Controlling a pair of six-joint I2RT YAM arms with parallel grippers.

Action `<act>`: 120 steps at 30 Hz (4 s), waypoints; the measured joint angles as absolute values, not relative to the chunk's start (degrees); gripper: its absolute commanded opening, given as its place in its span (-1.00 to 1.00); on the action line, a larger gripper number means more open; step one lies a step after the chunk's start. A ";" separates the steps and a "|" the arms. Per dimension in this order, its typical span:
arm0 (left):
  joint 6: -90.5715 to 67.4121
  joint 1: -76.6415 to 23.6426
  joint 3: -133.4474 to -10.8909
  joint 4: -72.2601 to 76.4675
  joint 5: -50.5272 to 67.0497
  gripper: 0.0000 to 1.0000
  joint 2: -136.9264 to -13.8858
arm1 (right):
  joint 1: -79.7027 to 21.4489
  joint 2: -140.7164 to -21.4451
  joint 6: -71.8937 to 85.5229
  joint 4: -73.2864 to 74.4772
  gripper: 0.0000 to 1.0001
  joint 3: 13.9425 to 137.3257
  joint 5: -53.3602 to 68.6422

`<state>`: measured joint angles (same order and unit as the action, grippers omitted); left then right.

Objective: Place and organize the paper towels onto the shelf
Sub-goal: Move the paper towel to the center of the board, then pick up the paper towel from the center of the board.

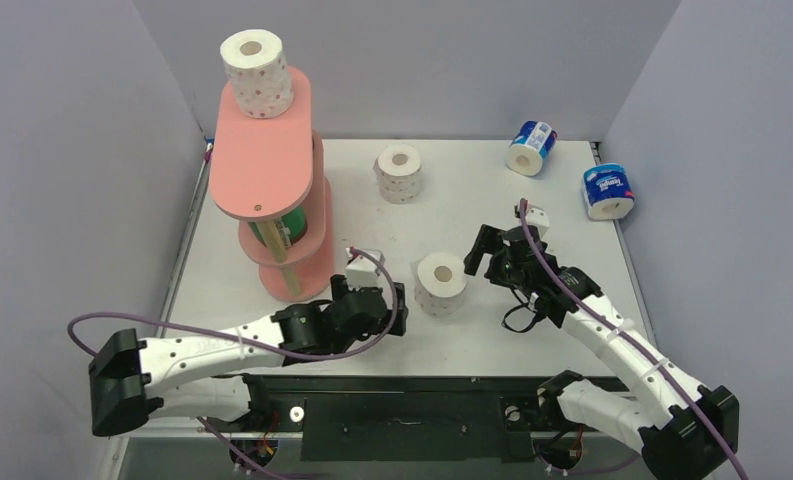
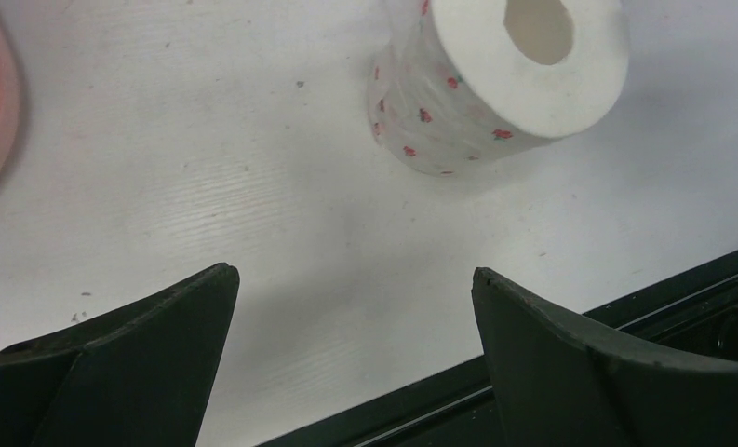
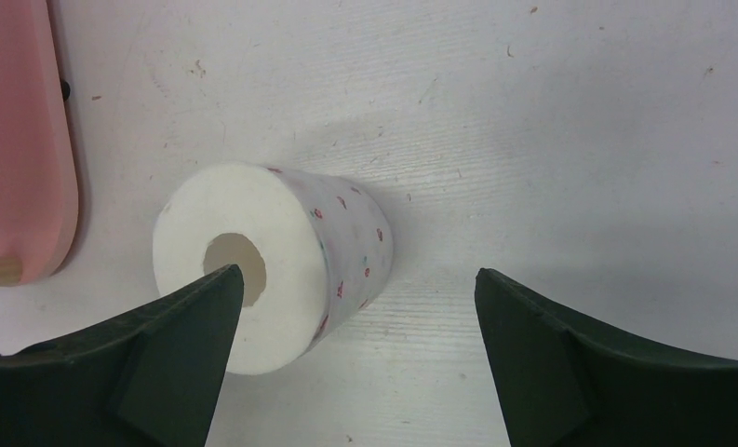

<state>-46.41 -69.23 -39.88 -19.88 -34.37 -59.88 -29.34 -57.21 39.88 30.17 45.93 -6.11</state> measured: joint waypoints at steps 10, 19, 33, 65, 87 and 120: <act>-46.30 -57.80 -49.45 -16.62 -21.19 0.99 -75.40 | -29.34 -50.50 39.68 31.83 0.80 45.25 -10.79; -47.59 -56.88 -58.57 -16.47 -17.15 0.87 -84.58 | -29.32 -46.85 39.64 33.56 0.80 42.00 -12.71; -44.66 -57.89 -63.18 -18.90 -22.35 0.80 -87.39 | -29.30 -44.40 38.96 34.48 0.80 40.49 -13.15; -27.75 -59.94 -74.19 -23.64 -15.94 0.51 -92.79 | -28.86 -34.74 40.84 40.49 0.77 40.34 -22.26; -55.79 -52.60 -66.63 -23.40 -14.68 0.53 -91.26 | -28.84 -34.94 41.41 40.40 0.77 40.32 -22.06; -56.34 -54.65 -70.15 -22.70 -15.75 -0.15 -96.44 | -28.84 -35.68 41.80 39.68 0.76 38.44 -21.61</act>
<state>-56.34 -54.65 -70.15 -22.70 -15.75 -96.44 -28.84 -35.68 41.80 39.68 38.44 -21.61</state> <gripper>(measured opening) 0.493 0.884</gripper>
